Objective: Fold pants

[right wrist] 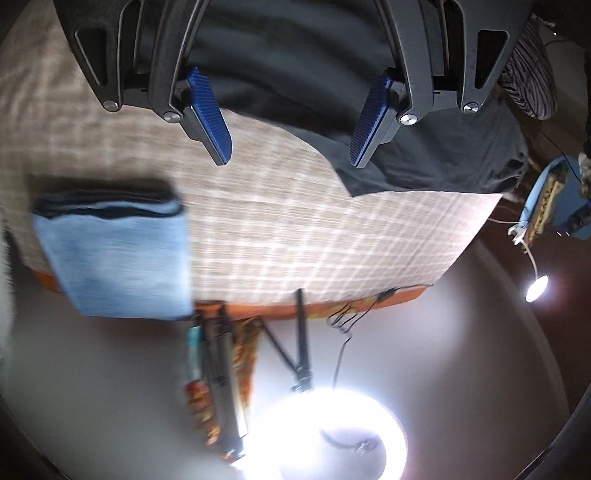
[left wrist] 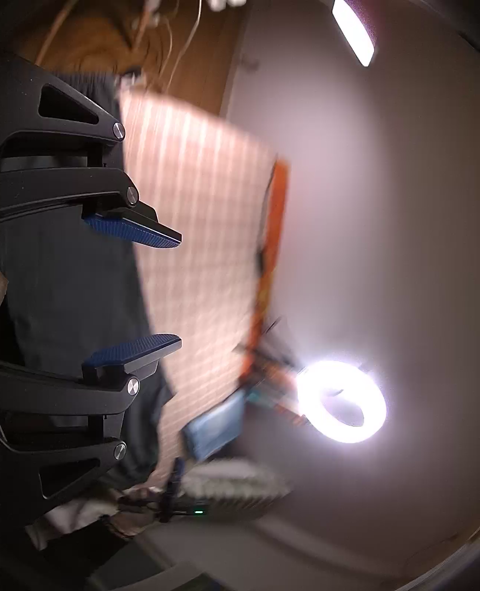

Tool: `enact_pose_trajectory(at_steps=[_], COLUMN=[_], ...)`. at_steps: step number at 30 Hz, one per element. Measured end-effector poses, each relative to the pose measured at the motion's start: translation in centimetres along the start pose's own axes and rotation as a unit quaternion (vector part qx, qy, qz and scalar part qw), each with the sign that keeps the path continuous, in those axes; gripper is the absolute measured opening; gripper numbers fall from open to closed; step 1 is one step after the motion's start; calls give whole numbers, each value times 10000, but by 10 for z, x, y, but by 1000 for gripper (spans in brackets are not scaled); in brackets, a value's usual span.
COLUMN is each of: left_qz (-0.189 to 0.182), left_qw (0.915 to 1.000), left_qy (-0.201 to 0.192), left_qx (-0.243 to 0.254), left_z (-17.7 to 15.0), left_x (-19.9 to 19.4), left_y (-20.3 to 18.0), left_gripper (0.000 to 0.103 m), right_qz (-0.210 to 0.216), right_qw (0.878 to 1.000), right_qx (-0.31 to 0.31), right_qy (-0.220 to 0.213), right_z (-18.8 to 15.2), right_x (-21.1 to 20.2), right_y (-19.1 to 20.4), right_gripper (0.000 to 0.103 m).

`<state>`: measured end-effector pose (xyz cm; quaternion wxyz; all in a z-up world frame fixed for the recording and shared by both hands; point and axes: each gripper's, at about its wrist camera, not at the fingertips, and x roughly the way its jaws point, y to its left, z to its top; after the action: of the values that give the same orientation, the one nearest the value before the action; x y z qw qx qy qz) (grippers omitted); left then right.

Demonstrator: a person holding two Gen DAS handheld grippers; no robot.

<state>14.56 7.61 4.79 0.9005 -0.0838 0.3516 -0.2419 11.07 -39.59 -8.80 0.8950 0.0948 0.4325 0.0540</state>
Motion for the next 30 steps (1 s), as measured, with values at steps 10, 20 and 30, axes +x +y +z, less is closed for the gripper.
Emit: enact_pose_trajectory(at_steps=[10,20,30], left_qz=[1454,1468,912], left_qw=[9876,9667,9405], left_qy=[-505,73,200], left_qx=[-317,-2094,-3267], left_z=[19,-121,-213], left_x=[-111,-70,-3], left_y=[83,187,228], left_gripper=[58,62,62], right_qz=[795,624,-333], right_qw=[9907,9883,9877], right_qx=[413,-363,-986], right_qy=[1022,1347,1170], right_z=[20,14,28], right_x=[129,170,165], right_y=[13,71,102], right_gripper=[69,4,19])
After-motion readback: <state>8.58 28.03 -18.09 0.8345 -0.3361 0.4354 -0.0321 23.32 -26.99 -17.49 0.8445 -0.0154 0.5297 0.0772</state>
